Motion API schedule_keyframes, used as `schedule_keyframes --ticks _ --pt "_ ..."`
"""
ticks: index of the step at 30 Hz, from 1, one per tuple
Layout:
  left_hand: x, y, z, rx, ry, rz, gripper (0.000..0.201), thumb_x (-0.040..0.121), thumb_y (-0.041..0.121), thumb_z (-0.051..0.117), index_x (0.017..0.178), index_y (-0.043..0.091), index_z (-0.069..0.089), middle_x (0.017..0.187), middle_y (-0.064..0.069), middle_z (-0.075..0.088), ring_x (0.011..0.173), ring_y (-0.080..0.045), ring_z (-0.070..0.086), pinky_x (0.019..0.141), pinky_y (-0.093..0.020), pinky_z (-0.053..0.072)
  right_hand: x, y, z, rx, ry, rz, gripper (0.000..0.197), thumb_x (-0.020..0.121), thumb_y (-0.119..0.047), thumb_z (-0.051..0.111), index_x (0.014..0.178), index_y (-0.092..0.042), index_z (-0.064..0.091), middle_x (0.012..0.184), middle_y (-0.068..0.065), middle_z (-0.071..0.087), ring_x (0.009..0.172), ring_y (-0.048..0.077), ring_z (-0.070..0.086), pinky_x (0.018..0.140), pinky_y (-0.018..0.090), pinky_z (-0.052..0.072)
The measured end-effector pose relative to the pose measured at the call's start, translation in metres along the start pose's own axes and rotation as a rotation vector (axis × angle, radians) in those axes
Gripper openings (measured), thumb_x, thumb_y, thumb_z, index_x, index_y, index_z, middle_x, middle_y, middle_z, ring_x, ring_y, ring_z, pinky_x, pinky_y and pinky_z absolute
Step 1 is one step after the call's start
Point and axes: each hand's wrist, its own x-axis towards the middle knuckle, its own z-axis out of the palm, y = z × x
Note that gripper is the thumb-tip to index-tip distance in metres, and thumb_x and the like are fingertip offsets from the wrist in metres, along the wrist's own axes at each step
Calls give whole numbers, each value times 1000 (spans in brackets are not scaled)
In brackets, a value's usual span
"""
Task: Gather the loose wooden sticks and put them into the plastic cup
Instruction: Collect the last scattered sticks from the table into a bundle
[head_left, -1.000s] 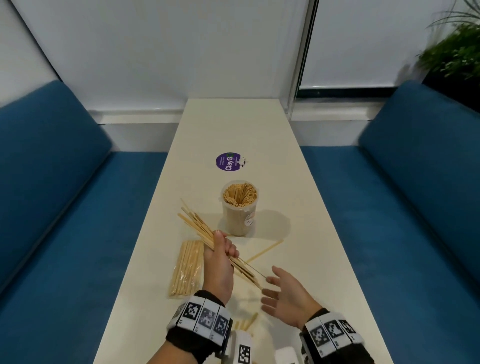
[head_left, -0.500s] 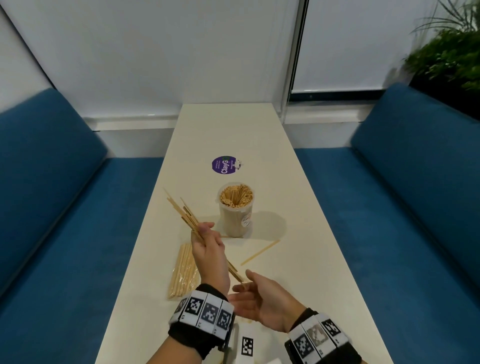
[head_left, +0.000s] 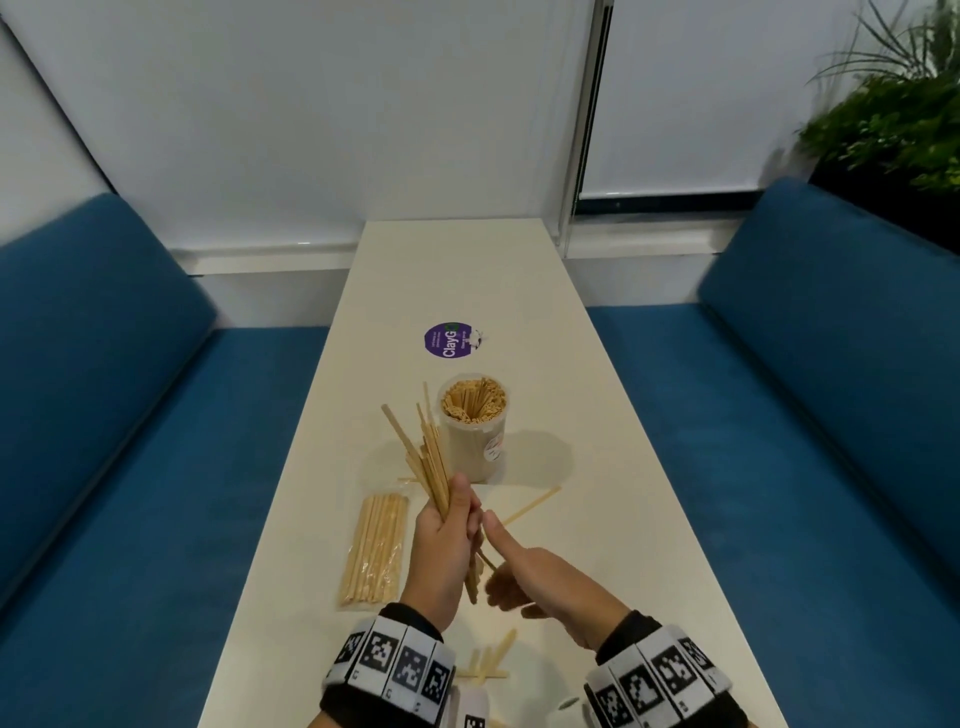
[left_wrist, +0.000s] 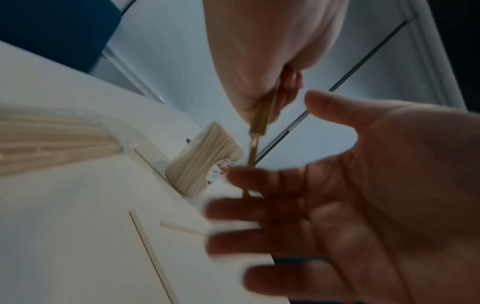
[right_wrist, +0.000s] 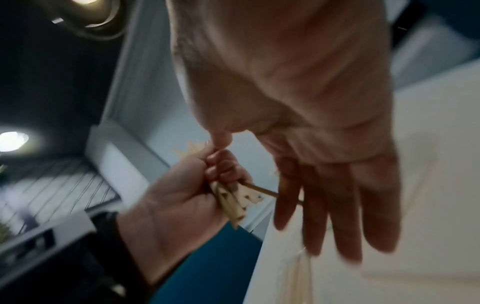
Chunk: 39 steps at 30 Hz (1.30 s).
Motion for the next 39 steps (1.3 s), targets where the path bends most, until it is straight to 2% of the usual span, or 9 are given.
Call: schedule_keyframes --ticks 4,9,12,17,21,26,30,35,39 --pt "-3 5 -6 -24 -127 -19 44 79 55 45 61 15 43 45 7 33 44 -10 32 44 -24 28 -4 -8 -9 -173 241 -205 66 72 -82 33 79 -18 47 78 -4 55 69 11 52 65 24 40" --pt "-13 9 -5 216 -497 -168 30 101 25 35 79 10 50 52 8 42 46 -5 36 49 -17 32 -1 -23 -14 276 -108 -367 41 86 -50 54 108 -16 57 88 -2 63 77 6 60 70 21 47" --pt "-17 14 -4 232 -595 -242 21 100 18 33 82 10 42 50 7 39 44 -5 32 47 -17 28 1 -22 -9 294 -74 -359 31 93 -37 52 103 -12 67 88 3 66 81 16 62 73 29 49" --pt "-15 15 -4 141 -577 -292 13 94 1 37 90 7 48 52 4 45 43 -4 38 46 -15 36 1 -22 0 321 80 -401 55 98 -48 34 67 -26 74 77 14 72 44 23 53 40 22 39" --pt "-15 15 -11 3 -645 -367 25 79 5 57 104 5 49 73 -4 62 63 -13 58 64 -24 50 6 -25 -3 406 228 -489 57 99 -42 32 83 1 66 64 6 70 76 19 71 60 23 52" --pt "-13 -2 -28 -316 -502 -641 55 82 47 55 115 3 58 116 -19 65 106 -32 61 103 -46 39 -6 -36 -16 572 364 -657 49 96 -41 32 69 -3 48 53 15 46 53 26 65 58 29 55" --pt "-15 -5 -14 -555 -415 -821 55 90 41 37 98 -5 66 107 -25 67 95 -37 67 92 -47 47 -12 -42 -6 675 337 -753 40 88 -42 38 80 -3 45 58 15 40 54 27 53 56 26 54" --pt "-16 9 -2 -768 -313 -758 37 88 14 37 85 -11 64 80 -25 67 68 -34 70 66 -49 57 -12 -35 3 610 331 -749 27 82 -36 57 81 -9 56 63 8 59 64 20 63 65 27 53" --pt "-15 6 1 -779 -317 -724 45 88 9 36 70 -13 70 78 -29 67 69 -35 70 69 -48 56 -13 -35 -4 668 261 -750 23 81 -17 71 95 -7 57 75 15 60 69 24 64 66 27 54"
